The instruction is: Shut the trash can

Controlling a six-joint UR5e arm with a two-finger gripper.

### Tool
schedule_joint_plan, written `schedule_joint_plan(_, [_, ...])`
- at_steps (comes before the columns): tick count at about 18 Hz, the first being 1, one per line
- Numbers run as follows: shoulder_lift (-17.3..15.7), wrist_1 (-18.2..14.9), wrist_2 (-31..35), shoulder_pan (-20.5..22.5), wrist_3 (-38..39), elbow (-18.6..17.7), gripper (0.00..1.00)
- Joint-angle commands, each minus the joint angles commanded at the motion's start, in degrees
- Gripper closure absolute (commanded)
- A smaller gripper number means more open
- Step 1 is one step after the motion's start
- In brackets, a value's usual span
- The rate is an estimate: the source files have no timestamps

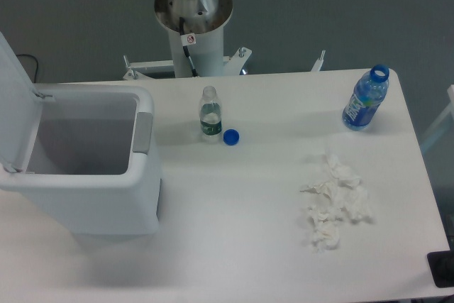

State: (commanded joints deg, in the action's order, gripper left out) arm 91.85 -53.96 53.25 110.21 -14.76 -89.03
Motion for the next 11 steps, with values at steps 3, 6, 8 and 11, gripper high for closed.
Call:
schedule_joint_plan(3, [-0.4, 0.0, 1.8, 0.3, -0.5, 0.1, 0.00])
schedule_joint_plan(6, [-0.6, 0.0, 8.4, 0.3, -0.9, -0.6, 0.00])
schedule_joint_plan(8, [-1.0, -0.1, 10.6, 1.2, -1.8, -0.9, 0.00])
schedule_joint_plan(11, [-1.3, -0.2, 12.2, 2.5, -2.0, -1.1, 0.00])
